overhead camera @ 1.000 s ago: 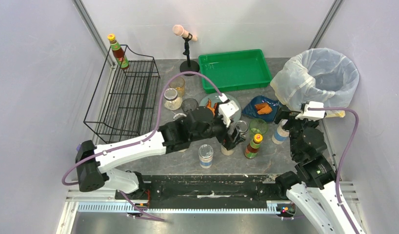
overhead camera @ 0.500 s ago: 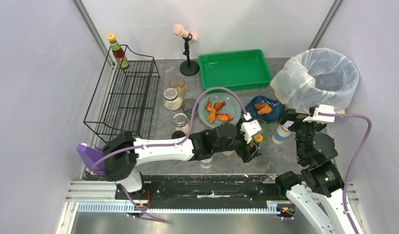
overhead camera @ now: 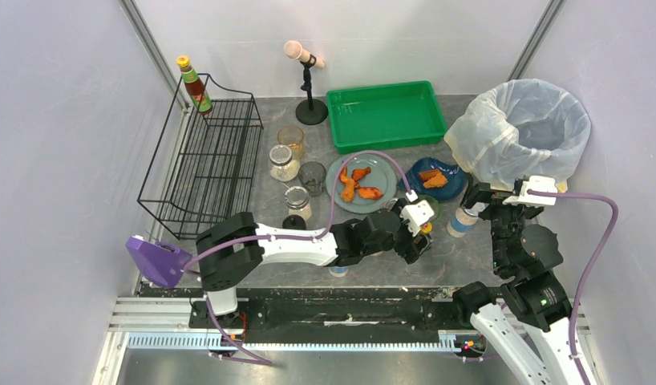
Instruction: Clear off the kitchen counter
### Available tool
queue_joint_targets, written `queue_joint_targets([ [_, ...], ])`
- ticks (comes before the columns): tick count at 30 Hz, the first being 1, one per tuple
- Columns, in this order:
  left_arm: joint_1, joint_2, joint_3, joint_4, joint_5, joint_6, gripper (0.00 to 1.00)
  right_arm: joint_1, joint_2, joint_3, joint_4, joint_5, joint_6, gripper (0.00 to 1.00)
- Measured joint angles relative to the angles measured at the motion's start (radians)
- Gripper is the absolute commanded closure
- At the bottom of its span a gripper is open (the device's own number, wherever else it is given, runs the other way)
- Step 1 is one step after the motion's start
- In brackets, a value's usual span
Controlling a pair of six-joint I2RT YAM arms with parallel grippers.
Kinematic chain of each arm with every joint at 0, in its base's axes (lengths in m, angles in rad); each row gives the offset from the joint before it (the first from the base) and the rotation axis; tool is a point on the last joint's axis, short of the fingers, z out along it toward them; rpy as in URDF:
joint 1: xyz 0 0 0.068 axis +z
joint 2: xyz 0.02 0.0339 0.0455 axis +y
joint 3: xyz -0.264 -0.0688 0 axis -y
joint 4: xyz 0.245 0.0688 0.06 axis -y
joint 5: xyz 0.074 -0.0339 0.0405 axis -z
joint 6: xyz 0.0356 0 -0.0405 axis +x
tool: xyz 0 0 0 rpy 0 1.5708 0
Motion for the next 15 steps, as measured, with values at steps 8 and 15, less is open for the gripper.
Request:
queue_joint_targets([
  [8,0.0,0.045,0.0,0.031,-0.013,0.0,0.23,0.0,0.0,0.001,-0.005,0.0,-0.006,0.02],
  [15,0.0,0.055,0.0,0.064,-0.005,0.0,0.28,0.0,0.016,0.001,-0.005,-0.007,-0.007,0.02],
])
